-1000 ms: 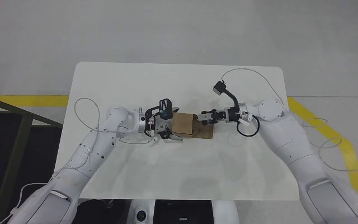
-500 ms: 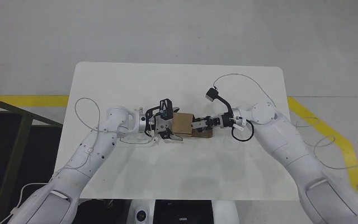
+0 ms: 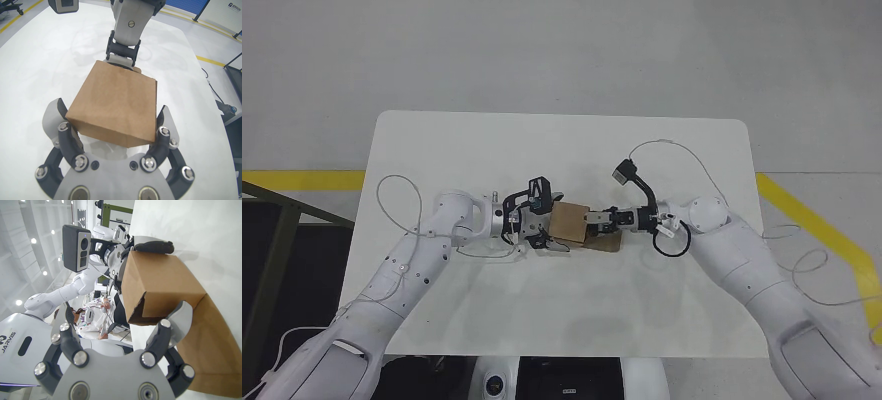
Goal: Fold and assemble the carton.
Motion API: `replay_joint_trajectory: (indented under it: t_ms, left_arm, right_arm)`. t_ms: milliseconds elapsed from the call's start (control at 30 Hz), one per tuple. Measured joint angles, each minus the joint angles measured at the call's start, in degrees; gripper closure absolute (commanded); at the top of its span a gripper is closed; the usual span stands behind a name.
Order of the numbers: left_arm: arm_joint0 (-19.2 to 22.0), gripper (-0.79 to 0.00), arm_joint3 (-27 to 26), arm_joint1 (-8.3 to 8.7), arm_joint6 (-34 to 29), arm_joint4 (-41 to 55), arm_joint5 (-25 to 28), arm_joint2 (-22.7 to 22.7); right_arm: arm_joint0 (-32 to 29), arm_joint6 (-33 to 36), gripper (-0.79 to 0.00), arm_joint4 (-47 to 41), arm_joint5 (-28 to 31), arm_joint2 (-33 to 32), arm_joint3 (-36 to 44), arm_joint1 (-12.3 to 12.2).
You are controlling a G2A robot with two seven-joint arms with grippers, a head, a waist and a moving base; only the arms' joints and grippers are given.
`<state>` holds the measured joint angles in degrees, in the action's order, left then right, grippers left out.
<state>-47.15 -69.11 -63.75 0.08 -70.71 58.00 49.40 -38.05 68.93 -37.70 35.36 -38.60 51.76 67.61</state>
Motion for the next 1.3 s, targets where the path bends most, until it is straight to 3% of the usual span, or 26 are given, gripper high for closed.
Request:
replay_joint_trajectory:
  t_ms: [833, 1300]
  left_arm:
    - [0.3, -0.785, 0.0, 0.04, -1.1, 1.0, 0.0, -0.5]
    - [0.5, -0.785, 0.4, 0.02, -1.4, 1.7, 0.0, -1.2]
  right_arm:
    - [0.6, -0.1, -0.785, -5.0, 0.1, 1.7, -5.0, 4.8]
    - [0.6, 0.3, -0.785, -4.0, -0.3, -0.5, -5.8, 4.7]
